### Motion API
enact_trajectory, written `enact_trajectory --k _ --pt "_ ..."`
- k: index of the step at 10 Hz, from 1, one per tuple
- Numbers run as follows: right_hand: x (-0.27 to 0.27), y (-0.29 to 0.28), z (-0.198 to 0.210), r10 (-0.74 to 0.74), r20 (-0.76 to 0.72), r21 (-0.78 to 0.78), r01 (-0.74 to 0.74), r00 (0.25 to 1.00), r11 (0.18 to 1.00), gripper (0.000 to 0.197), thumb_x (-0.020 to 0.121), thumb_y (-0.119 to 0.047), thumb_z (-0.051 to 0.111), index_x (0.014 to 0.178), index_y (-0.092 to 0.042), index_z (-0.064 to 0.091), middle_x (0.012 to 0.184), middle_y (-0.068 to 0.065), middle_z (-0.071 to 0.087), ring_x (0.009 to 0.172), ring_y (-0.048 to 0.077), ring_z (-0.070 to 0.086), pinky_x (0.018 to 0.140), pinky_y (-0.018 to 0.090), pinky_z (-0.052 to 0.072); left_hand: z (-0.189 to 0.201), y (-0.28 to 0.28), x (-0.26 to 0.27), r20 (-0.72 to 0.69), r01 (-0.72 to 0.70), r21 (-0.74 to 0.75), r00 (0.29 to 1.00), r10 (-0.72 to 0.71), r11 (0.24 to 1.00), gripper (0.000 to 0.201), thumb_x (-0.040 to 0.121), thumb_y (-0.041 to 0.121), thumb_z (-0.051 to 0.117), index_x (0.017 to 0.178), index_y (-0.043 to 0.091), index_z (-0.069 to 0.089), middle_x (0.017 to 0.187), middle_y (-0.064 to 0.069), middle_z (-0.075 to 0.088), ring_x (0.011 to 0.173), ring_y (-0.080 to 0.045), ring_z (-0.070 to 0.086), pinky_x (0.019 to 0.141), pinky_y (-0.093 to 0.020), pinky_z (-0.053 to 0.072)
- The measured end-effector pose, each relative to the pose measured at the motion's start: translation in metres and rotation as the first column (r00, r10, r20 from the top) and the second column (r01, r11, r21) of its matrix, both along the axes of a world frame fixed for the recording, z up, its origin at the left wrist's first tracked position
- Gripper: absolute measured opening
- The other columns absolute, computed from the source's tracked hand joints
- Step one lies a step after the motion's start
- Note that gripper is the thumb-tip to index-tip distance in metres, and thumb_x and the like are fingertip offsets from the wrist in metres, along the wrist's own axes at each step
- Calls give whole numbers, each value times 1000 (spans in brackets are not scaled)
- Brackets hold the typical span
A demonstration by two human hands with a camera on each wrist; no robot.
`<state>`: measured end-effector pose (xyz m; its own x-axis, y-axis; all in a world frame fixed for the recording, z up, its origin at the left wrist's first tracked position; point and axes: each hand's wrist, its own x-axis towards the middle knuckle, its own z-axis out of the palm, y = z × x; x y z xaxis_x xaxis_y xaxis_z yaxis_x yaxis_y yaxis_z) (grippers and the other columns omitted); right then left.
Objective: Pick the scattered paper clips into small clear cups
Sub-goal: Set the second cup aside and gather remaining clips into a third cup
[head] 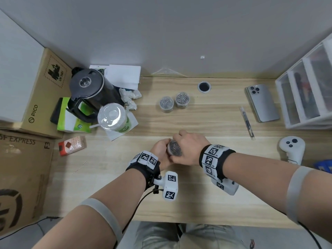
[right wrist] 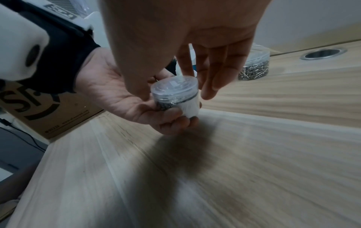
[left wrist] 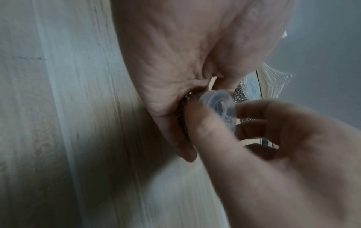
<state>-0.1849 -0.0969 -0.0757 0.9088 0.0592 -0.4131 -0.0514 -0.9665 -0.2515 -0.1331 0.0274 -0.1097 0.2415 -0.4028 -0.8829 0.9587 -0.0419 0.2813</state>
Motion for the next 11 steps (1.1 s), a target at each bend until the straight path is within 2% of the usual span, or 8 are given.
enact_trajectory --k 1,3,4,5,6,7,9,11 --pt "1 -1 -2 -5 -4 1 5 1000 1000 56 73 -56 58 113 -17 50 104 4 54 87 27 61 70 36 48 0 -2 1 5 8 32 1000 -9 999 33 106 26 34 109 7 62 89 -9 67 80 -20 66 60 -28 59" --pt "4 0 -9 -95 3 -9 95 995 995 57 73 -60 56 106 -14 51 100 5 59 86 27 62 72 36 51 4 -7 8 32 54 20 998 -55 998 24 99 19 44 104 5 62 82 -8 62 69 -20 63 58 -28 56" --pt "8 -6 -13 -173 5 41 173 985 984 54 72 -55 56 107 -15 49 100 4 57 87 26 62 69 33 47 6 -11 16 38 57 -10 998 -56 998 26 100 22 42 106 6 60 87 -10 61 77 -22 62 66 -32 57" --pt "19 -18 -17 -345 4 98 343 938 934 57 70 -51 60 111 -13 48 106 5 54 93 28 60 71 32 44 7 -10 23 47 111 21 993 -112 994 38 103 42 40 111 11 60 114 -16 67 103 -35 67 92 -47 56" --pt "37 -34 -24 -457 -21 138 455 889 880 64 71 -46 66 119 -10 45 114 8 49 99 29 57 78 32 44 3 -1 34 72 119 123 989 -128 985 43 100 48 48 110 7 59 111 -23 66 101 -42 68 90 -50 57" --pt "55 -41 -31 -502 -15 159 498 865 853 69 72 -44 71 123 -6 43 119 12 45 101 32 57 85 37 47 2 12 43 102 95 191 988 -116 977 49 100 46 49 118 2 59 107 -24 65 92 -37 66 85 -46 58" --pt "77 -37 -38 -531 -31 218 524 847 823 73 77 -37 74 132 -4 39 130 15 42 111 31 55 94 37 46 8 33 57 138 74 235 984 -109 969 44 99 45 49 110 4 61 96 -19 66 83 -32 65 83 -43 55" --pt "64 -43 -11 -571 1 260 551 821 793 69 78 -42 70 131 -9 38 129 12 45 110 30 56 88 38 48 37 25 69 184 135 246 966 -183 960 47 100 46 47 113 3 61 99 -17 66 82 -29 64 79 -40 54"
